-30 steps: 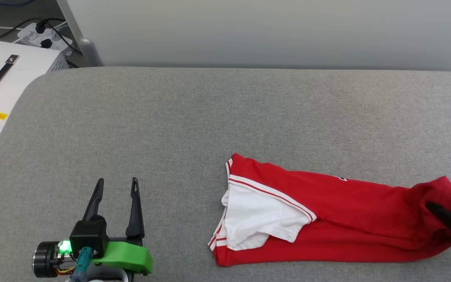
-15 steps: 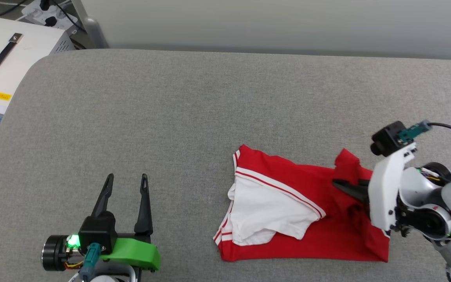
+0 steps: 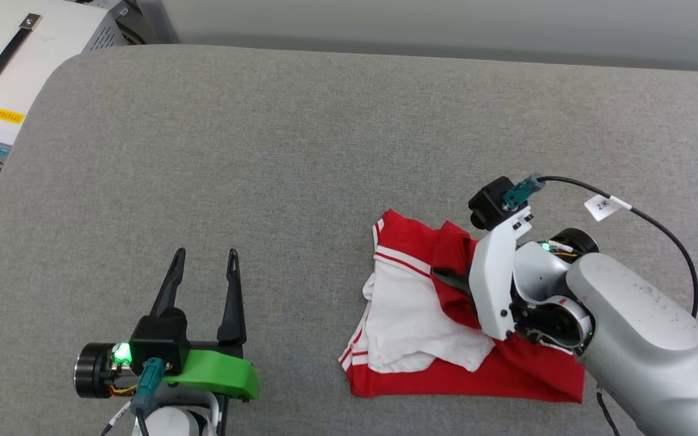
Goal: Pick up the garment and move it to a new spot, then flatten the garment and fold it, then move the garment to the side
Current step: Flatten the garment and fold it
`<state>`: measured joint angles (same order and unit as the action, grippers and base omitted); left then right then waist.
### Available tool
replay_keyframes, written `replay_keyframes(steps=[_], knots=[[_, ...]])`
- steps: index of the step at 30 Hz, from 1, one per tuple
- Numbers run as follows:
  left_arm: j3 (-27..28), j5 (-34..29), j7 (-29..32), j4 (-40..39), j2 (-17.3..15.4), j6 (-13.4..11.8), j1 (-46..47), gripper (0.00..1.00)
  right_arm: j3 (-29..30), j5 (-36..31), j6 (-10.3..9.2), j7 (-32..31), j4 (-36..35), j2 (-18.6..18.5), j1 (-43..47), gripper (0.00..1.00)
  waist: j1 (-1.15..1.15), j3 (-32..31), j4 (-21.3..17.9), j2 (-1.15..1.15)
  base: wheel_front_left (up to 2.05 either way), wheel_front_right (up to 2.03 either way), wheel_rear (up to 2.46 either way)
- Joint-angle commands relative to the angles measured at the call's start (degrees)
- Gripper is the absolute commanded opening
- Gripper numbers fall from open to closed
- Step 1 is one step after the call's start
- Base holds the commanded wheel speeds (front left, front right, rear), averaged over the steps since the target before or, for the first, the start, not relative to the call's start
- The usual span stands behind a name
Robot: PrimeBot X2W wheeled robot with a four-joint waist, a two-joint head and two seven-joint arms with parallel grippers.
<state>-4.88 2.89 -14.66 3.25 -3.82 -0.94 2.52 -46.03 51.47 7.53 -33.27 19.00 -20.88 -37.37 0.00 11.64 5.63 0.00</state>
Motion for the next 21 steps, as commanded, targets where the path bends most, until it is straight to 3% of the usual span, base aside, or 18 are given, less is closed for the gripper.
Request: replay_keyframes(steps=[1, 9, 10, 11, 12, 16, 21], knots=[[-0.1, -0.5, -0.3, 0.1, 0.3, 0.1, 1.2, 1.00, -0.7, -0.5, -0.04, 1.6, 2.0, 0.6, -1.0, 0.00, 0.00, 0.5, 0.3, 0.00, 0.00, 0.00, 0.00], [-0.2, -0.4, -0.3, 0.3, 0.6, -0.1, 1.5, 1.00, -5.0, -1.0, -0.04, 9.2, 10.6, 2.8, -1.3, 0.00, 0.00, 1.1, 0.1, 0.00, 0.00, 0.00, 0.00], [-0.1, -0.4, -0.3, 0.4, 0.6, -0.2, 1.4, 1.00, -5.4, -0.8, -0.04, 10.2, 10.9, 2.7, -1.5, 0.32, 0.00, 1.0, 0.0, 0.00, 0.00, 0.00, 0.00], [0.0, -0.4, -0.3, 0.5, 0.6, -0.2, 1.3, 1.00, -5.6, -0.7, -0.04, 11.1, 10.9, 2.6, -1.6, 0.53, 0.00, 0.7, -0.2, 0.00, 0.00, 0.00, 0.00], [0.0, -0.4, -0.3, 0.6, 0.7, -0.2, 1.1, 1.00, -6.0, -0.7, -0.04, 12.3, 10.6, 2.2, -1.9, 1.00, 0.00, 0.3, -0.5, 0.00, 0.00, 0.00, 0.00], [0.0, -0.5, -0.3, 0.9, 0.7, -0.1, 0.5, 1.00, -6.4, -1.1, -0.04, 18.1, 6.9, -1.0, -2.3, 1.00, 0.00, -1.4, -1.1, 0.00, 0.00, 0.00, 0.00], [0.6, -0.6, -0.3, 0.7, 0.7, 0.0, -1.1, 1.00, -2.8, -3.2, -0.04, 26.3, 1.7, -6.0, -1.2, 1.00, 0.00, -3.8, -2.7, 0.00, 0.00, 0.00, 0.00]])
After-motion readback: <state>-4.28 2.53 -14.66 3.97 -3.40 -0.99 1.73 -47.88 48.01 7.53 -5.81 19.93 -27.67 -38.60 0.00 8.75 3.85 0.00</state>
